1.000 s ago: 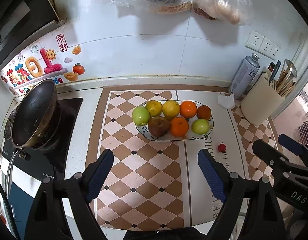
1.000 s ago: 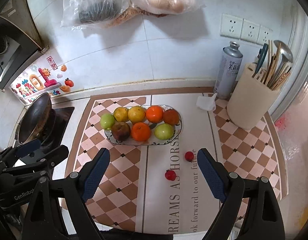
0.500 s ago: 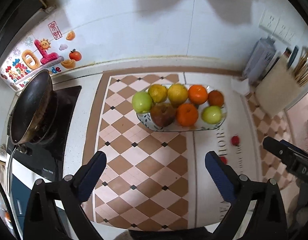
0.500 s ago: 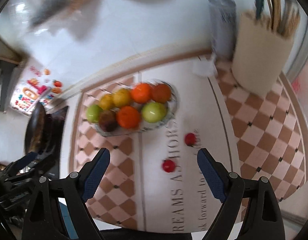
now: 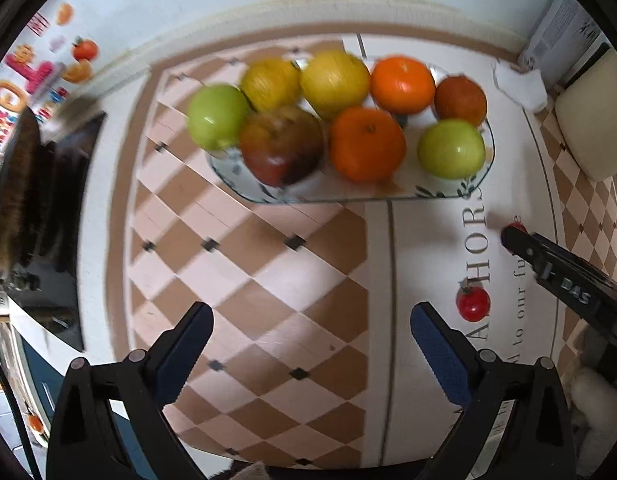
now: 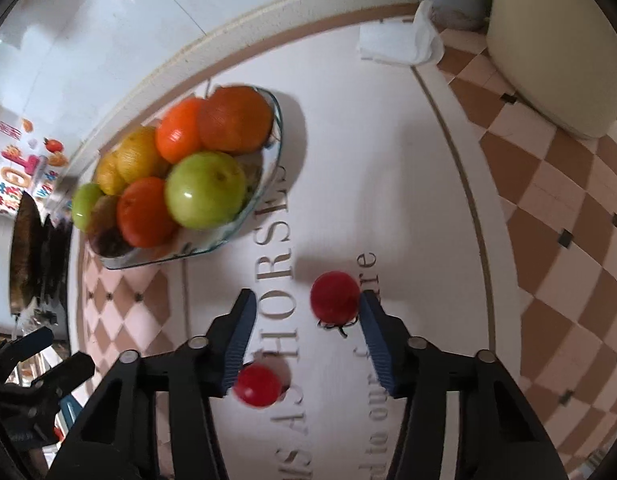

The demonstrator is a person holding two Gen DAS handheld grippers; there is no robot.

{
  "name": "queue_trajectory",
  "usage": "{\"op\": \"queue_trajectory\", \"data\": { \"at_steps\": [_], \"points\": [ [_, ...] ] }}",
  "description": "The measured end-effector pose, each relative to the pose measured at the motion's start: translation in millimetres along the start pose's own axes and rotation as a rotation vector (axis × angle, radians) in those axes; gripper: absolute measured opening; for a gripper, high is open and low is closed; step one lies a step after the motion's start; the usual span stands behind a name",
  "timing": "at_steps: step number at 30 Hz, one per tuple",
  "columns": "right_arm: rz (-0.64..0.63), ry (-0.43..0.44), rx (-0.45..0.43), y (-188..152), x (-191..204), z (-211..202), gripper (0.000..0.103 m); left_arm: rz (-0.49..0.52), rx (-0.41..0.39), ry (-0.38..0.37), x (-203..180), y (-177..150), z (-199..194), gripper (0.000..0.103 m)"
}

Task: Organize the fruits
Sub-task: 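Grasp a red cherry tomato with the right tool while the left tool grasps another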

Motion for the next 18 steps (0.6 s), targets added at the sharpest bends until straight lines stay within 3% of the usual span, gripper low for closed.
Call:
{"op": "queue_trajectory", "data": {
  "at_steps": [1, 2, 3, 7, 13, 15, 18],
  "points": [
    [-0.012, 0.000, -0.004, 1.2, 0.2, 5.3, 0.046, -0.003, 0.009, -0.009, -2.5, 0.9, 3.5, 0.101],
    [-0.023, 0.000, -0.005, 1.4, 0.6, 8.7, 0.033, -0.007, 0.029, -0.029, -6.6, 2.7, 10.0, 0.101],
    [-0.034, 0.003, -0.004, 1.6, 0.8, 11.3, 0.031, -0.011, 0.044, -0.045, -10.1, 3.9, 14.5, 0.101],
    [-0.078, -0.008, -0.036, -3.3, -1.5, 8.0, 0.031, -0.037, 0.123, -0.132, -26.0, 9.0, 39.3, 0.101],
    [-0.016, 0.003, -0.037, -18.9, -30.9, -6.6, 0.031, -0.009, 0.203, -0.268, -62.9, 10.4, 65.8, 0.099],
    [-0.002, 0.004, -0.028, -24.9, -40.0, -8.6, 0.031, 0.003, 0.223, -0.289, -75.1, 9.7, 72.8, 0.091],
    [0.024, 0.011, -0.008, -34.4, -53.7, -8.2, 0.031, 0.024, 0.263, -0.304, -91.7, 6.2, 84.5, 0.070]
  ]
}}
Point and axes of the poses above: each gripper's, at about its wrist camera, not at the fingertips, and z roughly the way its jaws point, x to its left, y to its top, the point moved 2 cm from there along z, roughly the way its jaws point, and after that the axes turned 13 degrees about -y, right-handed, at the moved point
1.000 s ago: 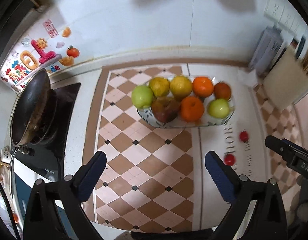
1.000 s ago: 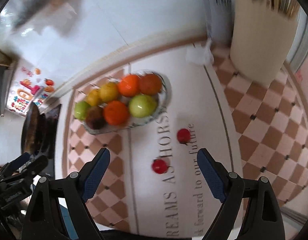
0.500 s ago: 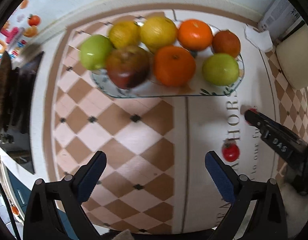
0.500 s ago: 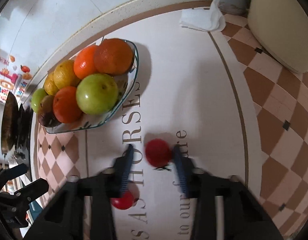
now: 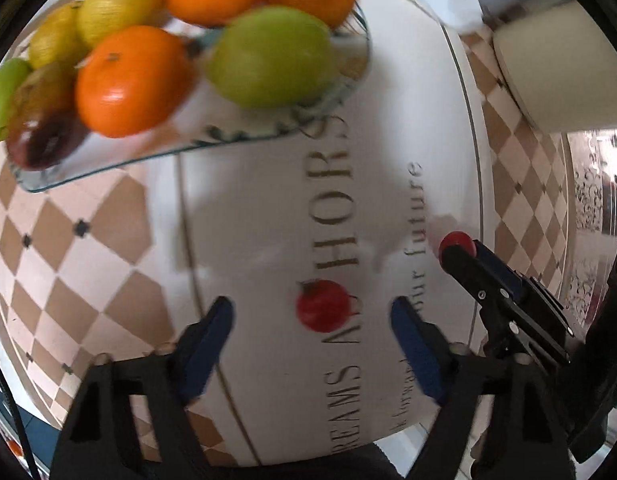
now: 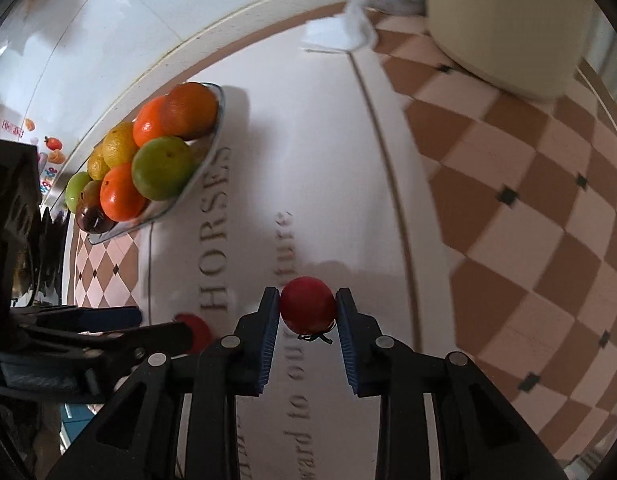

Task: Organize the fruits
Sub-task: 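Grasp a red cherry tomato with the right tool while the left tool grasps another, then carry both tomatoes to the plate and open both tools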

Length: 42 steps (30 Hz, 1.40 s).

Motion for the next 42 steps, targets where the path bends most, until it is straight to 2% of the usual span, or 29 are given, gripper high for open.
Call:
{"op": "queue_trajectory", "data": {
  "at_steps": [2, 3, 8, 13, 19, 21, 23, 25, 29, 32, 37, 42],
  "points": [
    [0.014, 0.007, 0.011, -4.8, -7.5, 0.6, 0.031, 0.007, 0.019, -0.004, -5.1, -0.1, 7.6, 0.058],
    [0.016, 0.008, 0.014, -6.3, -10.1, 0.9, 0.031, 0.010, 0.025, -0.001, -7.3, -0.1, 10.6, 0.055],
    [0.009, 0.004, 0.008, -6.9, -18.7, -2.8, 0.031, 0.022, 0.045, 0.012, -14.2, -1.8, 25.0, 0.028],
    [0.025, 0.014, -0.021, -1.3, -25.1, -14.4, 0.031, 0.037, 0.018, 0.009, -16.4, -3.1, 24.7, 0.028],
    [0.028, 0.056, -0.050, 8.4, -22.2, -27.9, 0.031, -0.004, -0.075, -0.035, -6.7, -2.0, -12.6, 0.028],
    [0.011, 0.081, -0.065, 12.4, -10.0, -32.3, 0.031, -0.017, -0.098, -0.050, 0.9, -1.9, -29.5, 0.028],
    [-0.014, 0.106, -0.079, 16.9, 4.3, -36.4, 0.031, -0.058, -0.152, -0.076, 27.6, -14.3, -56.9, 0.028],
    [-0.035, 0.141, -0.083, 22.4, 22.2, -37.3, 0.031, -0.103, -0.199, -0.100, 38.0, -19.9, -75.8, 0.028],
    [-0.082, 0.221, -0.082, 35.4, 65.3, -32.0, 0.031, -0.213, -0.275, -0.145, 78.1, -7.7, -109.5, 0.028],
    [-0.114, 0.267, -0.070, 43.2, 95.5, -23.8, 0.031, -0.297, -0.300, -0.178, 104.6, 1.4, -123.9, 0.028],
    [-0.165, 0.277, -0.054, 49.5, 130.2, -9.9, 0.031, -0.364, -0.311, -0.217, 125.5, 11.7, -129.3, 0.028],
    [-0.196, 0.252, -0.053, 50.1, 145.1, -1.3, 0.031, -0.390, -0.311, -0.215, 124.7, 24.5, -120.2, 0.028]
  ]
}}
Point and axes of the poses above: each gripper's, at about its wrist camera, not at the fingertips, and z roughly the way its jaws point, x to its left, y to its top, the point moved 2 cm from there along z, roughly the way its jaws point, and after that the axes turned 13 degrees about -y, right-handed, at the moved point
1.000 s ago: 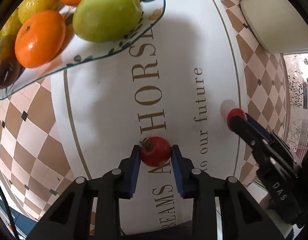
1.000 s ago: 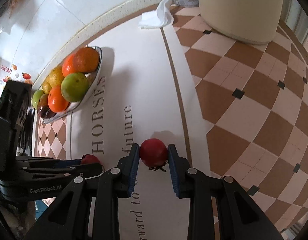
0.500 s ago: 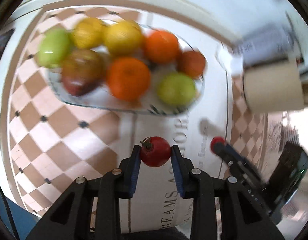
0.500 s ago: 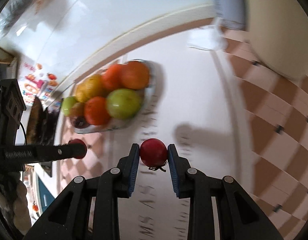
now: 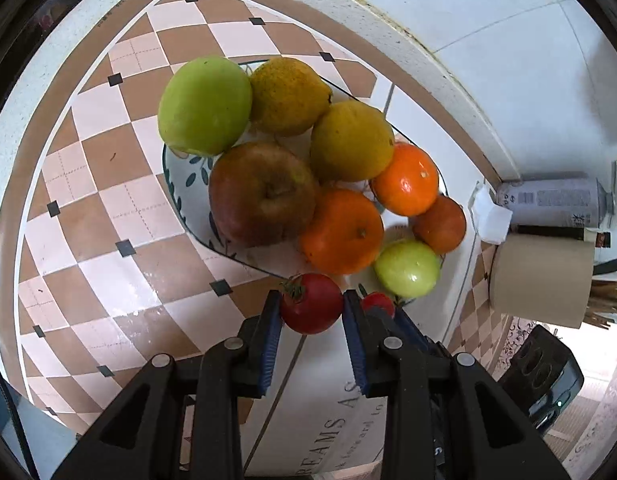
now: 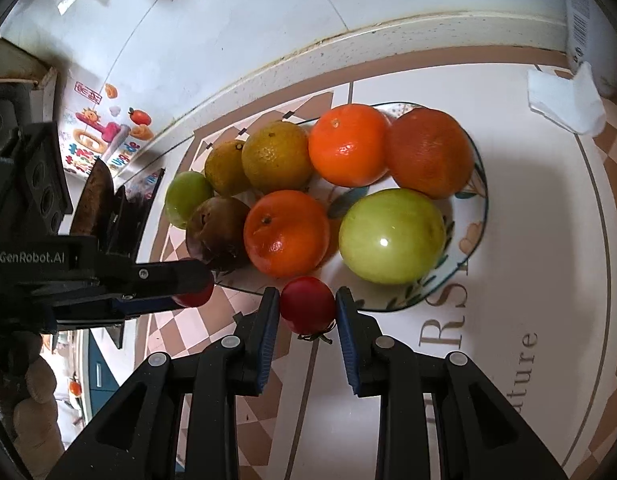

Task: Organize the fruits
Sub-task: 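Carry both tomatoes to the plate and open both tools, then lift both open tools away from the plate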

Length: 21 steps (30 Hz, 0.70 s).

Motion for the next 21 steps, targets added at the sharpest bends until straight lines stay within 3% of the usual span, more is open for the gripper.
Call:
{"op": "queue_trajectory", "data": {
  "at_steps": [10, 16, 21],
  "points": [
    [-0.011, -0.034, 0.027, 7.4, 4.4, 11.6, 0.032, 0.038, 0.003, 0.072, -7.1, 10.1, 13.2, 0.028],
    [-0.001, -0.047, 0.053, 10.2, 4.0, 13.7, 0.033, 0.000, 0.024, 0.090, -4.2, 14.2, 18.6, 0.029],
    [0.007, -0.037, 0.067, 10.9, 4.6, 12.9, 0.049, -0.026, 0.033, 0.098, -0.5, 17.0, 20.1, 0.031]
  ]
}}
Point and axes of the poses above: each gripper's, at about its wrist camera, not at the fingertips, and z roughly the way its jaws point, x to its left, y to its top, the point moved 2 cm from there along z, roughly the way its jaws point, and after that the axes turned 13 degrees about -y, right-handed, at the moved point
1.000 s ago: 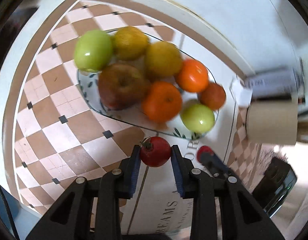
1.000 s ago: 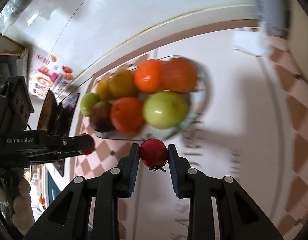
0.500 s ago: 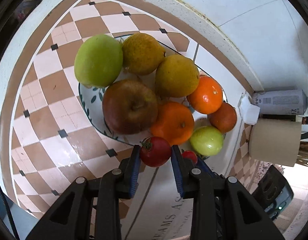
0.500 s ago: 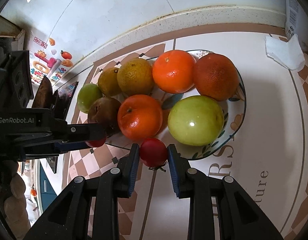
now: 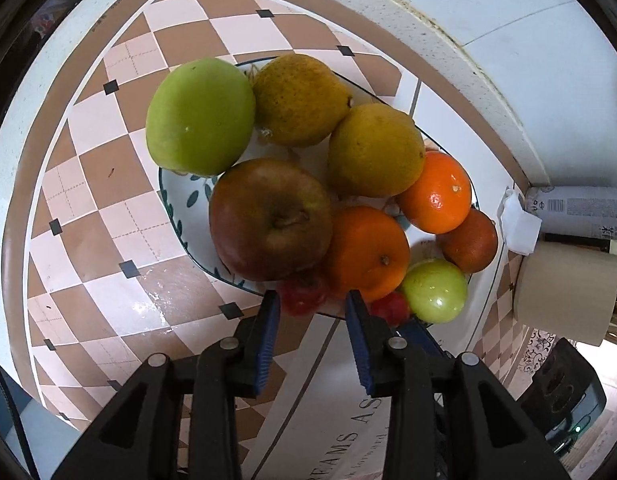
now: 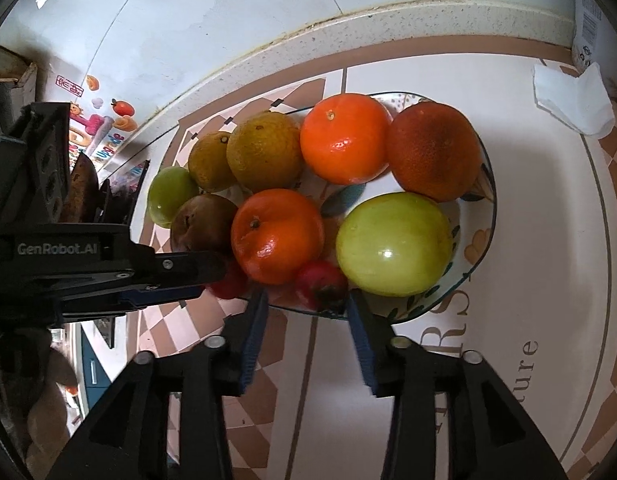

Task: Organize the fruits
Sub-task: 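Lift both open tools away from the plate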

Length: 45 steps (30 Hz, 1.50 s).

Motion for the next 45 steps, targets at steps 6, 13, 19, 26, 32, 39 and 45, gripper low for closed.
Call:
{"op": "queue_trajectory", "data": {
  "at_steps": [6, 13, 19, 26, 32, 39, 45],
  "points": [
    [0.009, -0.027, 0.010, -1.2, -0.1, -9.6, 0.062, 0.016, -0.002, 0.033, -0.6, -3.2, -6.4, 0.032],
    [-0.001, -0.180, -0.037, 1.7, -6.1, -43.8, 0.089, 0.193, -0.054, 0.195, -11.6, -18.8, -25.2, 0.071],
    [-0.013, -0.283, -0.054, 2.4, -13.4, -59.2, 0.093, 0.271, -0.083, 0.334, -2.0, -33.0, -32.1, 0.087],
    [-0.026, -0.303, -0.105, -17.5, -1.1, -94.5, 0.093, 0.316, -0.153, 0.312, -0.5, -56.9, -61.9, 0.087],
    [-0.015, -0.313, -0.187, -51.2, 23.0, -143.4, 0.093, 0.399, -0.298, 0.302, -11.7, -99.2, -113.2, 0.087],
    [0.017, -0.327, -0.304, -115.8, 59.2, -213.6, 0.093, 0.500, -0.419, 0.272, -8.1, -166.0, -176.7, 0.087],
    [0.049, -0.353, -0.387, -188.3, 89.9, -271.7, 0.093, 0.582, -0.484, 0.241, 10.4, -234.3, -227.5, 0.087]
  ]
}}
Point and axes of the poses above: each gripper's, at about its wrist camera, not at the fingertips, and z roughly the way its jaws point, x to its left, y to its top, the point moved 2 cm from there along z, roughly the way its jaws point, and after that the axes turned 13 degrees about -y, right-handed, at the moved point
